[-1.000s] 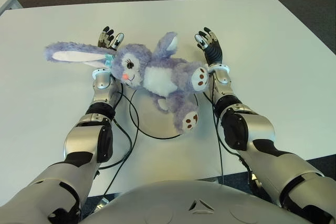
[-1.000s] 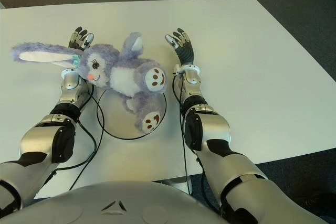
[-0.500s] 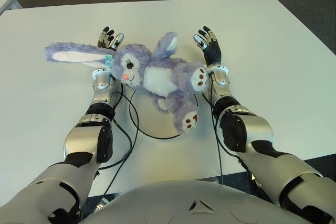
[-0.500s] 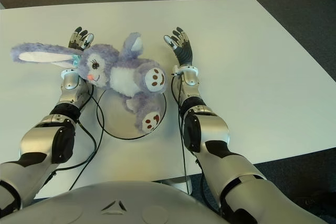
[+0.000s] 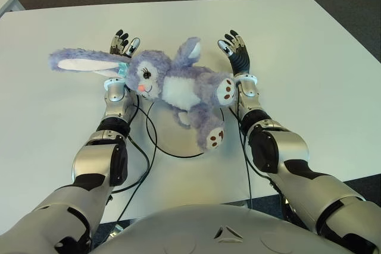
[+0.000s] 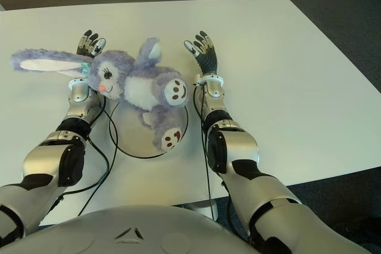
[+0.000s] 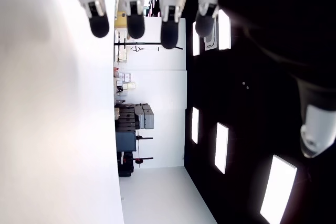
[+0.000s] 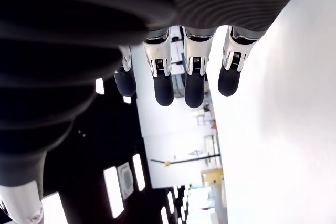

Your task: Put the doll into the plate.

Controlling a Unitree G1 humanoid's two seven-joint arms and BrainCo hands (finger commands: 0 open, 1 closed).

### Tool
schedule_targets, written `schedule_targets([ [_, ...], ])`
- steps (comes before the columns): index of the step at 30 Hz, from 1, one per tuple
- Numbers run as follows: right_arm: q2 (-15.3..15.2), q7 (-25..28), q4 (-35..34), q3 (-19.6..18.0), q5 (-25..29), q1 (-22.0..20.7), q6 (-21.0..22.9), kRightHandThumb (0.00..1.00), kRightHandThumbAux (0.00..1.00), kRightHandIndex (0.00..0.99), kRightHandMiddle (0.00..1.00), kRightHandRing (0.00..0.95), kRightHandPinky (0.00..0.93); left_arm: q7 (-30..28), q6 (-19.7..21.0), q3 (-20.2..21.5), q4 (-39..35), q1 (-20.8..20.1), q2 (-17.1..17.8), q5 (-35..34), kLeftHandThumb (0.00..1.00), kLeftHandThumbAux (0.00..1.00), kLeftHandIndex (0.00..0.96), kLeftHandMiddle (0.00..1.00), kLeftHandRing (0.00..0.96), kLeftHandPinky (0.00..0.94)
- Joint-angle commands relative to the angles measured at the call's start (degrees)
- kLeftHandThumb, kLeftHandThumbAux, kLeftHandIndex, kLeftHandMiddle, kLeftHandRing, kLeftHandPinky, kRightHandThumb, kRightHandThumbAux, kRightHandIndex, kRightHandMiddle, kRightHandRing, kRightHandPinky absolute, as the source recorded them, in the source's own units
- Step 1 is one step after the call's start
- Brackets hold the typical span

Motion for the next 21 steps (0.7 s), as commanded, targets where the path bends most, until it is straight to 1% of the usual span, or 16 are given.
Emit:
schedule_targets([
  [1, 0.9, -0.5, 1.6, 0.0, -0.2, 3.8, 0.0, 0.041, 0.643, 0.090, 0.133, 0.119, 0.103, -0.1, -0.4, 0.6, 2.7, 5.8, -2.2, -0.5, 0.000, 0.527, 0.048, 0.115, 0.063, 0.000],
  [7, 1.0, -0.4, 1.6, 0.1, -0.1, 4.0, -0.2, 0.044, 0.639, 0.093, 0.130, 0.113, 0.092, 0.0, -0.7, 0.7, 2.7, 5.9, -2.3, -0.5, 0.000, 0.530, 0.043, 0.118, 0.068, 0.000],
  [16, 1.1, -0.3, 1.5, 0.0, -0.1, 4.2, -0.5, 0.064, 0.646, 0.086, 0.129, 0.116, 0.119, -0.2, -0.8, 1.1, 2.7, 6.0, -2.5, -0.5, 0.000, 0.539, 0.044, 0.119, 0.070, 0.002],
  [21, 1.0, -0.7, 1.5, 0.3, -0.4, 4.4, -0.8, 0.064, 0.653, 0.080, 0.129, 0.118, 0.109, -0.3, -1.1, 1.1, 2.4, 6.3, -2.7, -0.3, 0.000, 0.542, 0.045, 0.119, 0.071, 0.000],
])
